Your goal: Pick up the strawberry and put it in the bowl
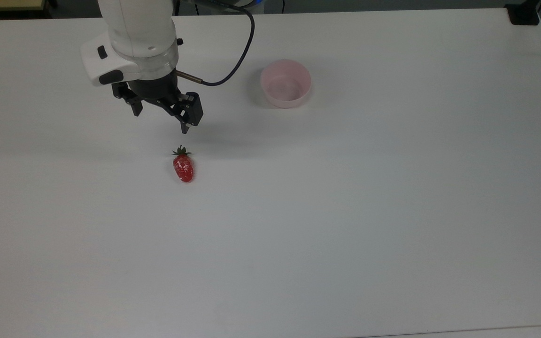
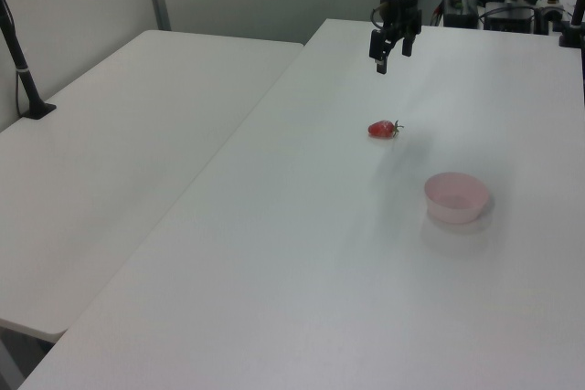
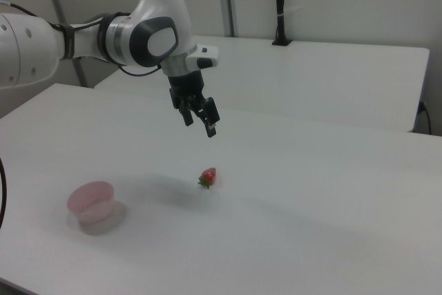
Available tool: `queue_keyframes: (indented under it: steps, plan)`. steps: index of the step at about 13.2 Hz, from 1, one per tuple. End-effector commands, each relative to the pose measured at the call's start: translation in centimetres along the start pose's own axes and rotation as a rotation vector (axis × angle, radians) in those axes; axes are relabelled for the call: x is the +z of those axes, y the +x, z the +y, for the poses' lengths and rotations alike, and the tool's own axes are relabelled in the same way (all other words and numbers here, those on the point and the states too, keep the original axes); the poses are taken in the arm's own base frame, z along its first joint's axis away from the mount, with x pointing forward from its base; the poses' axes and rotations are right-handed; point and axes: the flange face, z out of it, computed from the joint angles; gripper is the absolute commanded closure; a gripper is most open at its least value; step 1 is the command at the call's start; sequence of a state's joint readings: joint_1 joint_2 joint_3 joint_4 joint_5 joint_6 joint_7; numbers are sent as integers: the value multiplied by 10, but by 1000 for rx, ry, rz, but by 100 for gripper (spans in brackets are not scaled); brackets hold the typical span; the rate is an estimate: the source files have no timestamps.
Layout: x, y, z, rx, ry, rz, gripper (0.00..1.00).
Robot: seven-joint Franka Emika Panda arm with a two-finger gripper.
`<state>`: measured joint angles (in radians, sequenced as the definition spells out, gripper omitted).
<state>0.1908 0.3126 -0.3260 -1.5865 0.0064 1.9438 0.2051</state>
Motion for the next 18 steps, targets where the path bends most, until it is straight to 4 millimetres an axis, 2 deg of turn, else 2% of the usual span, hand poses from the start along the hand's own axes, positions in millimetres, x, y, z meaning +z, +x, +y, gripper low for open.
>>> queue_keyframes:
  steps: [1,18]
  plan:
    - [-8,-3,3,15,-4,10,0]
    - [-13,0,13,29,-1,21,0]
